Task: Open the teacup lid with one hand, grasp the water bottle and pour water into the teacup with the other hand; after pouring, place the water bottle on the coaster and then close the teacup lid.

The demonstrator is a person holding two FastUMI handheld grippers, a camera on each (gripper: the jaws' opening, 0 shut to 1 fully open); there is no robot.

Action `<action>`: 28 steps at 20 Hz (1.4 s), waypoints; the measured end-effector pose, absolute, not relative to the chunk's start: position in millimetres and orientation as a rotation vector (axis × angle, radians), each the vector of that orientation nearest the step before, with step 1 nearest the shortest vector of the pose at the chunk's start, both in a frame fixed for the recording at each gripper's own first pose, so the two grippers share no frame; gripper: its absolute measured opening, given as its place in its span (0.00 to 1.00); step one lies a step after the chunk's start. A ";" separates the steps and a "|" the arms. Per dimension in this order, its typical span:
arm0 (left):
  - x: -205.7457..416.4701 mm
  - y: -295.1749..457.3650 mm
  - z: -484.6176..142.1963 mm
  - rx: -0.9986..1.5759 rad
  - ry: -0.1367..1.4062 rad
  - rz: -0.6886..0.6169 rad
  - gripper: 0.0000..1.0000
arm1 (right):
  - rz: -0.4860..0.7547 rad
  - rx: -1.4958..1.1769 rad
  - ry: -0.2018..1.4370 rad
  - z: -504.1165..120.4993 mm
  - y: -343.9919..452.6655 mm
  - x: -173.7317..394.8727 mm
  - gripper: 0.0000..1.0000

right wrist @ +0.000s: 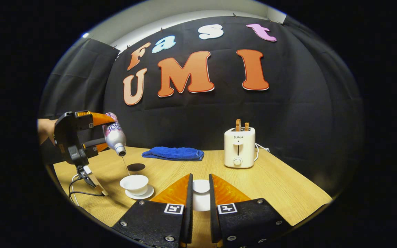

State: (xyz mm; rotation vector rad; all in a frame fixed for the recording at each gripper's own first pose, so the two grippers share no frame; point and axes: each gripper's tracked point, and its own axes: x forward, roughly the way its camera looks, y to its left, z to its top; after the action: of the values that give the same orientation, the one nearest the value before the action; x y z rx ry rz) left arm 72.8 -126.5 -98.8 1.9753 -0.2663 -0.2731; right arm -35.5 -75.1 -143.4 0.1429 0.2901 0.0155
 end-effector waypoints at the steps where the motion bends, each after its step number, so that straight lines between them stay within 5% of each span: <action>1: 73.1 -125.3 -92.9 1.984 -0.279 -0.268 0.83 | 0.017 0.137 0.289 -143.2 -74.5 -35.7 0.22; 15: 77.1 -134.8 -47.8 2.037 -0.382 -0.219 0.83 | 0.032 0.114 0.277 -132.7 -69.3 -35.6 0.22; 28: 76.2 -146.4 -74.8 2.095 -0.442 -0.246 0.83 | 0.053 0.114 0.292 -137.4 -58.7 -32.4 0.22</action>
State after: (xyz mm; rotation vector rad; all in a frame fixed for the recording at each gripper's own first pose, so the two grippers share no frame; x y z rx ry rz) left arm 76.2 -146.4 -74.8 2.0948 -0.4424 -0.2462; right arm -32.4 -58.7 -137.4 0.1138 0.2920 0.0531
